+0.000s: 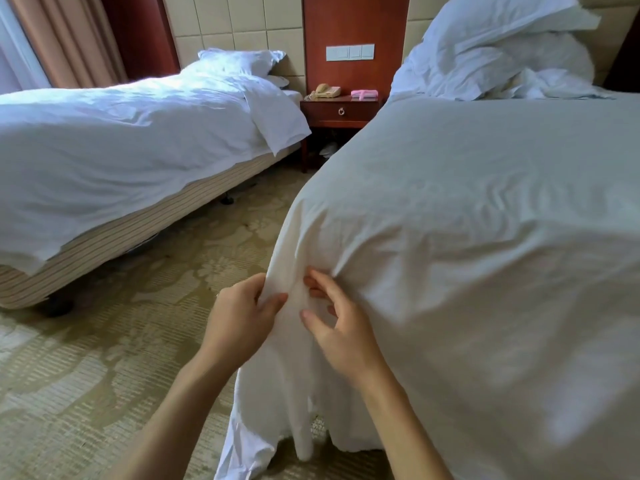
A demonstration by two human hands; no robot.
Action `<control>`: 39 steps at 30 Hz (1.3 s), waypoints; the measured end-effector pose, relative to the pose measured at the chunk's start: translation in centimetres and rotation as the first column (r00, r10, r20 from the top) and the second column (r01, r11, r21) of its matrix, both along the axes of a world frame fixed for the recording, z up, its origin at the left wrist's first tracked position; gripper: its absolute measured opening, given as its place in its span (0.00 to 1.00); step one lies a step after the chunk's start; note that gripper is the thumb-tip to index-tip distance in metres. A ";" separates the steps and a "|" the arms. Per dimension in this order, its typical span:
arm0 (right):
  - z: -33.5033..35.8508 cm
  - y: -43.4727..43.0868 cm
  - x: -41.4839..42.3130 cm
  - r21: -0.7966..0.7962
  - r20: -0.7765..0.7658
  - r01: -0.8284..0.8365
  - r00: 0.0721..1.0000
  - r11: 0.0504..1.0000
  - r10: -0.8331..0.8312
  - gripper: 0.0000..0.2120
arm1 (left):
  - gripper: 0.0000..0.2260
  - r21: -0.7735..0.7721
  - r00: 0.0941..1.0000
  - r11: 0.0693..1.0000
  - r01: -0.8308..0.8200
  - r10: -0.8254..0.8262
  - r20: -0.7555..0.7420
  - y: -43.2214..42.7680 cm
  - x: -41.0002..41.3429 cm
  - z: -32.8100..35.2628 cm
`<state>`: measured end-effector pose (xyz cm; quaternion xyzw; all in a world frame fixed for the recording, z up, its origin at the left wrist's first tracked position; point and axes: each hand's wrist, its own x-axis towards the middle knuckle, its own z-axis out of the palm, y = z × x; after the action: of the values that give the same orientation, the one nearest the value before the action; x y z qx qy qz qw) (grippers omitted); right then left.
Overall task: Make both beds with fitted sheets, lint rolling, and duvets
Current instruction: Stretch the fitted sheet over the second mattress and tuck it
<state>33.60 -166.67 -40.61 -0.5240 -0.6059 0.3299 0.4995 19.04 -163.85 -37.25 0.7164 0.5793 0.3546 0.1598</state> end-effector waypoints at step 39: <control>-1.1 -4.3 3.4 -0.110 0.312 0.379 0.891 0.919 -0.330 0.17 | 0.03 -0.168 0.897 0.961 0.218 -0.129 0.422 -1.9 11.1 -0.6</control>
<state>36.97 -171.01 -41.73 -0.7084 -0.5356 0.2032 0.4123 30.13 -165.74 -37.80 0.6546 0.5011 0.4167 0.3831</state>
